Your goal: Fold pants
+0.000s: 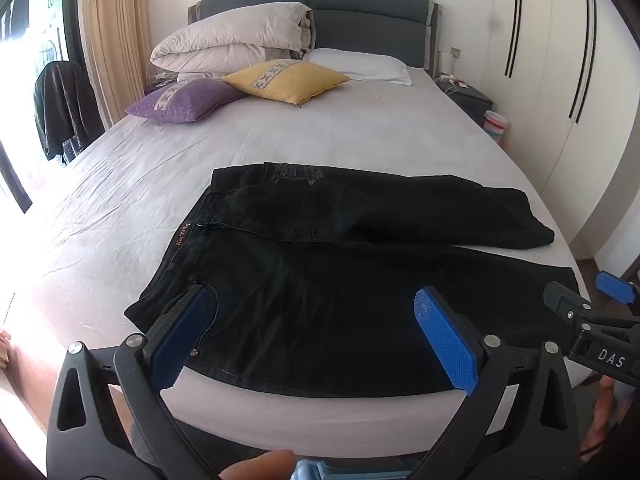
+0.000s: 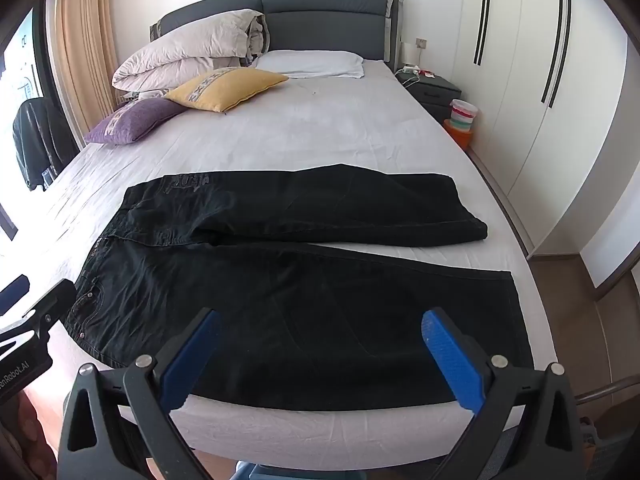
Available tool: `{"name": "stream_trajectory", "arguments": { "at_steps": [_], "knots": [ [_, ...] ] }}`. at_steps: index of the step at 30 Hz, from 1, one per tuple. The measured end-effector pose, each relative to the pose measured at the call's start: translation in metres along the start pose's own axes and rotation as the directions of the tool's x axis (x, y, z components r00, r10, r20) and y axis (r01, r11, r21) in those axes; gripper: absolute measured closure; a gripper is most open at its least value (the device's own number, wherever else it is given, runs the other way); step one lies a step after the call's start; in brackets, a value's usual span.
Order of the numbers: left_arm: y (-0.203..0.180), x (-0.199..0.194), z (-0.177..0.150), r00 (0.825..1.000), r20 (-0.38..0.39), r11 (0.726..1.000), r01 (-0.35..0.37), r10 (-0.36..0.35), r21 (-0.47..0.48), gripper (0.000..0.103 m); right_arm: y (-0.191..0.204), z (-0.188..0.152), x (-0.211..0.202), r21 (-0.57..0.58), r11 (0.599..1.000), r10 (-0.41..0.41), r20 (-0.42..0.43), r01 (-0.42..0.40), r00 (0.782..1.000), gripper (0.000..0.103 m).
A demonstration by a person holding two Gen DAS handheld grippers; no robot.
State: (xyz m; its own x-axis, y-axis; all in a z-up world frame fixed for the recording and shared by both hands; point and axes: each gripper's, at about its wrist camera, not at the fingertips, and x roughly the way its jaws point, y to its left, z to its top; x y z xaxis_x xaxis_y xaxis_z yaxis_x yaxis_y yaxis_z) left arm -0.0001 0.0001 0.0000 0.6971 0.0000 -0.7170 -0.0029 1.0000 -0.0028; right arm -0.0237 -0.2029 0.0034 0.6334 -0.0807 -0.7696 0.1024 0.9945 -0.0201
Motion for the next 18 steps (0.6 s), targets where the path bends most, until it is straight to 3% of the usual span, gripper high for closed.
{"name": "stream_trajectory", "arguments": {
  "at_steps": [18],
  "knots": [
    [0.0031, 0.0006, -0.0031, 1.0, 0.001, 1.0, -0.001, 0.001, -0.006, 0.0, 0.0003, -0.0009, -0.0012, 0.003, 1.0, 0.005, 0.005, -0.005, 1.0, 0.0]
  ]
}}
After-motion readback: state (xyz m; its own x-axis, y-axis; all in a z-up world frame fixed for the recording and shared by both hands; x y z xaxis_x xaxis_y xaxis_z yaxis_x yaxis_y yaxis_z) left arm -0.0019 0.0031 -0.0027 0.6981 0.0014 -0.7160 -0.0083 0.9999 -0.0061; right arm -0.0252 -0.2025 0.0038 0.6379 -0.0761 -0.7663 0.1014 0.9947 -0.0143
